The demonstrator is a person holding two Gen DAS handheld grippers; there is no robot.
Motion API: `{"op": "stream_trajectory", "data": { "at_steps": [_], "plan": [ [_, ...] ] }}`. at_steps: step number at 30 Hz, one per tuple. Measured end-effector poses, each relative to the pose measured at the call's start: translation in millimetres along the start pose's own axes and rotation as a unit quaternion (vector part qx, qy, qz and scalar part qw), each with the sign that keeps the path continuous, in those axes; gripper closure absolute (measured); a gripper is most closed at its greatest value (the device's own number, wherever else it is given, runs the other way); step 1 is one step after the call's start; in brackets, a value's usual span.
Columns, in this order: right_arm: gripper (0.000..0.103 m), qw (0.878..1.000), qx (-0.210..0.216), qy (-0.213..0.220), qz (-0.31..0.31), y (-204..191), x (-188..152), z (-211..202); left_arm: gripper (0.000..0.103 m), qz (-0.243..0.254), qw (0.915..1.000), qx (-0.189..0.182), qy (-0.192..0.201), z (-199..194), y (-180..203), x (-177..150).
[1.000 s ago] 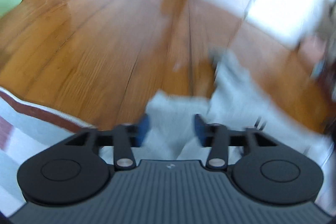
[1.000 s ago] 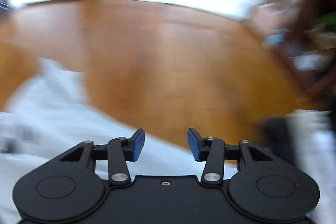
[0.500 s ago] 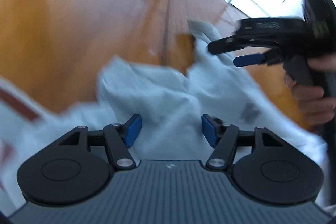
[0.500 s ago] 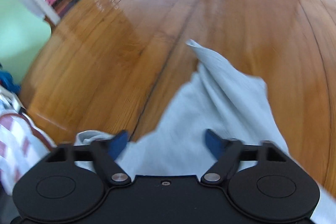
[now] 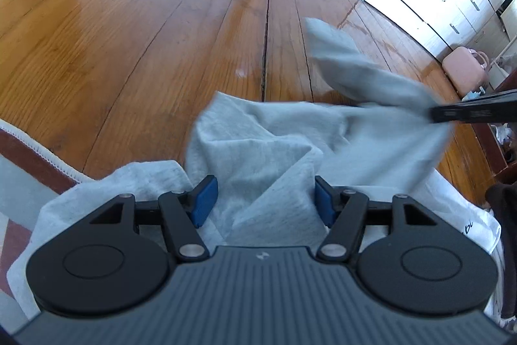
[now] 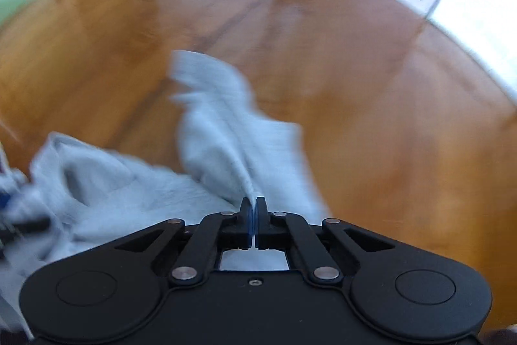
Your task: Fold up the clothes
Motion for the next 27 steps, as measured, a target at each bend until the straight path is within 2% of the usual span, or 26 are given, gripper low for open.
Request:
{"op": "stream_trajectory", "data": {
  "at_steps": [3,4,7,8,9,11,12,13,15,18,20,22,25,26,27],
  "plan": [
    [0.103,0.997,-0.061,-0.040,-0.020,32,-5,-29,0.041,0.009,0.9998,-0.017,0.001,2,1,-2],
    [0.103,0.994,-0.067,-0.081,-0.029,43,-7,-33,0.041,0.013,0.9998,-0.015,0.001,2,3,-3],
    [0.098,0.969,-0.093,-0.219,-0.059,47,-22,-45,0.041,0.035,0.9994,-0.007,0.001,1,12,-6],
    [0.096,0.963,-0.095,-0.243,-0.061,45,-27,-53,0.041,0.040,0.9992,-0.003,-0.002,0,14,-7],
    [0.082,0.957,-0.098,-0.267,-0.063,43,-32,-61,0.041,0.046,0.9990,-0.001,-0.004,-2,17,-6],
    [0.081,0.944,-0.096,-0.308,-0.068,40,-41,-78,0.040,0.050,0.9987,0.000,0.000,-3,21,-7],
    [0.076,0.950,-0.058,-0.298,-0.073,38,-37,-91,0.040,0.049,0.9988,-0.001,-0.001,-2,23,-6],
    [0.061,0.959,-0.015,-0.276,-0.061,39,-34,-102,0.040,0.046,0.9989,-0.003,-0.002,-2,25,-6],
    [0.043,0.970,0.069,-0.230,-0.035,40,-25,-123,0.040,0.039,0.9992,-0.001,-0.005,-4,27,-8],
    [0.043,0.978,0.135,-0.156,0.003,46,-10,-113,0.038,0.063,0.9979,0.013,-0.006,-13,25,-18],
    [0.043,0.981,0.143,-0.132,0.009,47,0,-87,0.036,0.085,0.9957,0.037,-0.004,-15,28,-21],
    [0.043,0.984,0.125,-0.123,0.005,45,7,-54,0.035,0.097,0.9932,0.064,0.000,-13,30,-17],
    [0.042,0.990,0.074,-0.115,-0.010,40,7,-2,0.030,0.086,0.9944,0.061,0.001,-5,25,-9],
    [0.042,0.992,0.054,-0.114,-0.016,38,6,16,0.034,0.081,0.9951,0.057,-0.005,0,23,-6],
    [0.042,0.993,0.036,-0.112,-0.022,37,3,32,0.061,0.082,0.9951,0.051,-0.023,6,24,-6]
  ]
}}
Point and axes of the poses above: each gripper's, at about its wrist camera, not at the fingertips, and z roughly the way its jaws point, y to its right, x to its top, the point moved 1 cm from there along z, roughly the way its jaws point, and after that the axes turned 15 degrees about -y, right-handed, at the moved point
